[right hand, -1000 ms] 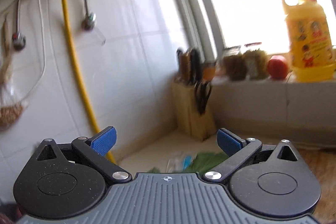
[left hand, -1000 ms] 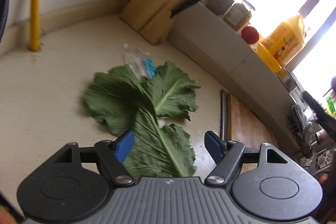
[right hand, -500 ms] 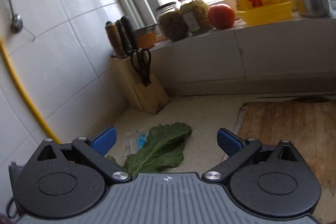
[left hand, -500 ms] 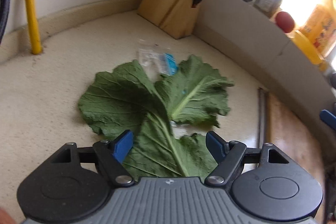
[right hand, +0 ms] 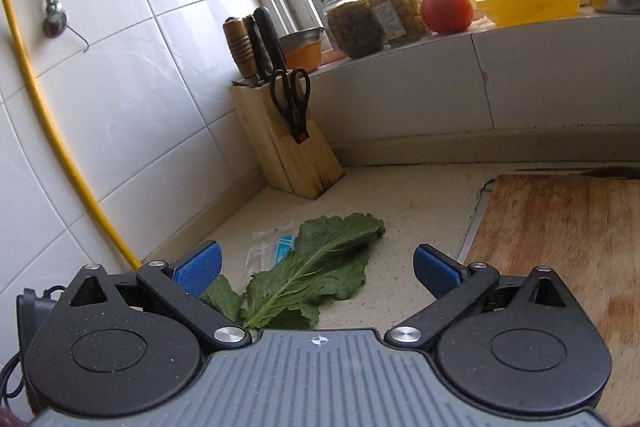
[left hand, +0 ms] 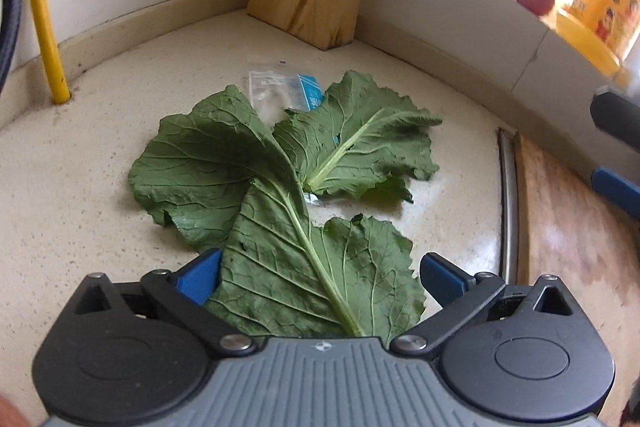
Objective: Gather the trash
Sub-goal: 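Lower the left gripper and grasp a large leafy green leaf by its stem, then hold the leaf with the left gripper while the right gripper grasps another leaf's stem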
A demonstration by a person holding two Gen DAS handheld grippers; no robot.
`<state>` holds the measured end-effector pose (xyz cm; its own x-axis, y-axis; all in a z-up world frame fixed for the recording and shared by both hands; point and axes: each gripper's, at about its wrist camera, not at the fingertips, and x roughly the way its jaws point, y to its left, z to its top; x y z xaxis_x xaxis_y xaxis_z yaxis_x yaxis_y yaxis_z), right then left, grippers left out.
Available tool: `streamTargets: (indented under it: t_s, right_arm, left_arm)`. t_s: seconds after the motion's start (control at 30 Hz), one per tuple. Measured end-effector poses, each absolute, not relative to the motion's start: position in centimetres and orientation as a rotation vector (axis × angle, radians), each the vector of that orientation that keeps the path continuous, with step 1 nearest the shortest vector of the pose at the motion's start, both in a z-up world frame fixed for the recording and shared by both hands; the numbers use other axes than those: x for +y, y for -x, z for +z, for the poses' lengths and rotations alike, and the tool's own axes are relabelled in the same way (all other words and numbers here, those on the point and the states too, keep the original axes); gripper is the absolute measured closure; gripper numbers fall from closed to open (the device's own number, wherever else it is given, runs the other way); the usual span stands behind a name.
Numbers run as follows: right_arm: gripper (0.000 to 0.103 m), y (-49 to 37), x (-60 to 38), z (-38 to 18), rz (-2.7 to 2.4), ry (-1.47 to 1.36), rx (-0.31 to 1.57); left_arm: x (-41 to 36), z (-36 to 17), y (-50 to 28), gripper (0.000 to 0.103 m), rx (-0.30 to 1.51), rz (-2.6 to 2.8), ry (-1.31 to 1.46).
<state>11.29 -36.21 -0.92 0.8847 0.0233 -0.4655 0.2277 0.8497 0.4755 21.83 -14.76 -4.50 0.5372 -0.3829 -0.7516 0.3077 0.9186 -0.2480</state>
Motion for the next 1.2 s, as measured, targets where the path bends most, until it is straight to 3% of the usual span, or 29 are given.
streamTargets:
  t_s: [0.23, 0.33, 0.37, 0.4, 0.5, 0.6, 0.73, 1.07, 1.2]
  right_arm:
    - [0.0, -11.5, -35.9, -1.0, -0.112, -0.533, 0.495]
    - [0.002, -11.8, -35.7, -1.1, -0.125, -0.514, 0.518]
    - [0.002, -11.9, -35.7, -1.2, -0.121, -0.517, 0.526]
    - [0.003, -12.1, -35.7, -1.2, -0.122, -0.521, 0.534]
    - [0.003, -12.6, -35.7, -1.4, -0.126, -0.51, 0.555]
    - [0.004, -13.7, -35.5, -1.6, -0.125, -0.488, 0.598]
    - [0.009, -15.9, -35.1, -2.1, -0.093, -0.48, 0.66]
    - [0.009, -23.3, -33.2, -4.8, -0.076, -0.593, 0.82]
    - [0.009, -26.4, -30.6, -5.3, -0.132, -0.5, 0.869]
  left_arm:
    - [-15.8, -4.7, -21.4, 0.002, 0.906, -0.429, -0.02]
    - [-15.9, -4.7, -21.4, 0.008, 0.892, -0.423, -0.033]
    - [-16.1, -4.7, -21.2, 0.02, 0.875, -0.422, -0.057]
    - [-16.2, -4.6, -21.1, 0.026, 0.862, -0.416, -0.087]
    - [-15.6, -4.4, -21.0, 0.065, 0.835, -0.409, -0.116]
    - [-14.2, -4.2, -21.4, 0.092, 0.859, -0.423, -0.054]
    - [-12.9, -3.9, -21.3, 0.097, 0.87, -0.428, 0.005]
    - [-8.7, -1.0, -20.3, 0.097, 0.764, -0.375, 0.1]
    - [-7.5, -0.8, -19.8, 0.097, 0.754, -0.384, 0.131]
